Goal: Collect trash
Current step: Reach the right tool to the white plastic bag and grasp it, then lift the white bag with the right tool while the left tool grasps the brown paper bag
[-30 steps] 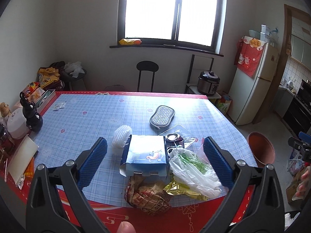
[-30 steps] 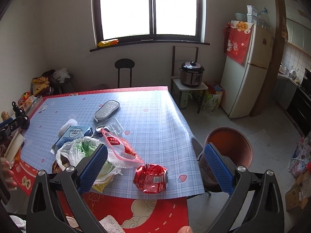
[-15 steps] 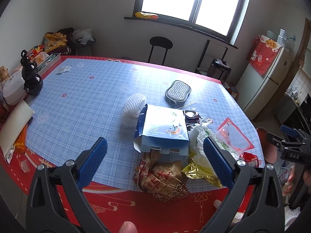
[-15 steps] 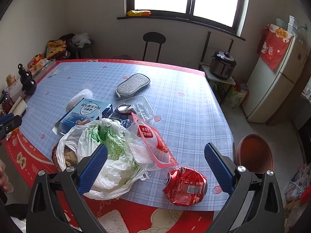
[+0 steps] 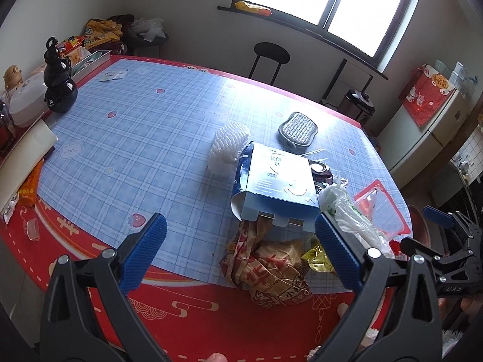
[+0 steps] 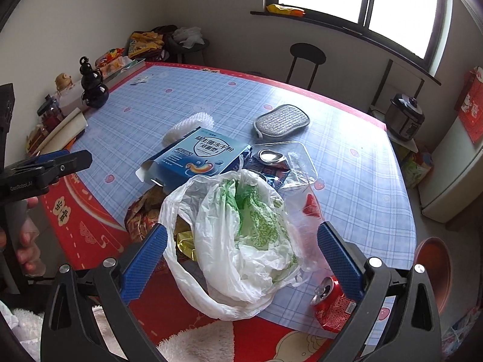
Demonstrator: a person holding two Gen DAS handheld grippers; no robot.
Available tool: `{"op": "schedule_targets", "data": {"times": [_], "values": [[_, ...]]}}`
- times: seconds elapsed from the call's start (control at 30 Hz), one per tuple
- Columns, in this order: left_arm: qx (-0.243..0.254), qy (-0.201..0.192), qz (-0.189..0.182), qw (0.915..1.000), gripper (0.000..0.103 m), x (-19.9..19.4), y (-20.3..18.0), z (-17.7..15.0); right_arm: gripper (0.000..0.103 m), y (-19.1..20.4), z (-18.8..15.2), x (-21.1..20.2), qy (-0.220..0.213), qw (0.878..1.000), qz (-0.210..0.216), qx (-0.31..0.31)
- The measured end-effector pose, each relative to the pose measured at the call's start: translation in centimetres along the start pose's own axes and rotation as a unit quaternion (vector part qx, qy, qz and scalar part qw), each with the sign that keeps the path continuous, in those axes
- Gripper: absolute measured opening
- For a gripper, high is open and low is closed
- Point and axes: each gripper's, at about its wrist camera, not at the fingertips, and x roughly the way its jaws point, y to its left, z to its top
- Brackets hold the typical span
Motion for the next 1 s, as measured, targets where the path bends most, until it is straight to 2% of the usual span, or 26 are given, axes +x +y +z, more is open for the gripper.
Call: {"op": "schedule_targets", "data": {"times": [0.13, 0.27, 0.33, 0.4, 0.43, 0.47, 0.5, 0.6, 0.87, 1.0], "values": [[0.002, 0.007, -0.006, 1.0000, 0.097, 0.3, -0.1, -0.4, 0.098, 0.8, 0.4, 2.3, 0.031, 0.999, 0.031, -0.012], [0.002, 0.014, -0.014, 0.9998, 0.096, 0.4, -0.1, -0.8, 0.098, 0.9, 0.2, 5.5, 0.070, 0.997, 0.040, 0.001], [0.004, 0.016, -0.017, 0.9997, 0.096, 0.4, -0.2, -1.1, 0.094, 0.5, -0.4, 6.8, 0.095, 0.995, 0.036, 0.021], [0.004, 0.017, -0.018, 0.9997, 0.096, 0.3, -0.2, -1.4, 0.064, 0.2, -1.1, 7.6, 0.116, 0.992, 0.044, 0.039], [0.004, 0.018, -0.019, 0.9997, 0.096, 0.2, -0.1, -1.5, 0.058, 0.1, -1.4, 7.7, 0.121, 0.991, 0.047, 0.045], [0.004, 0.018, -0.018, 0.9997, 0.096, 0.2, -0.1, -1.6, 0.044, 0.1, -1.6, 7.7, 0.123, 0.990, 0.050, 0.049], [0.002, 0.019, -0.017, 0.9997, 0.096, 0.1, 0.0, -1.7, 0.026, 0.1, -1.9, 7.5, 0.120, 0.990, 0.057, 0.052], [-0.003, 0.020, -0.014, 0.9997, 0.096, 0.1, 0.3, -1.8, 0.018, 0.6, -1.8, 6.1, 0.093, 0.992, 0.072, 0.043], [0.011, 0.022, -0.022, 0.9994, 0.096, 0.0, -0.9, -1.9, 0.013, -0.2, -1.0, 2.0, 0.006, 0.993, 0.102, 0.053], [0.019, 0.023, -0.030, 0.9991, 0.096, 0.0, -1.4, -1.9, 0.012, -0.9, -0.8, -0.9, -0.058, 0.989, 0.121, 0.063]]}}
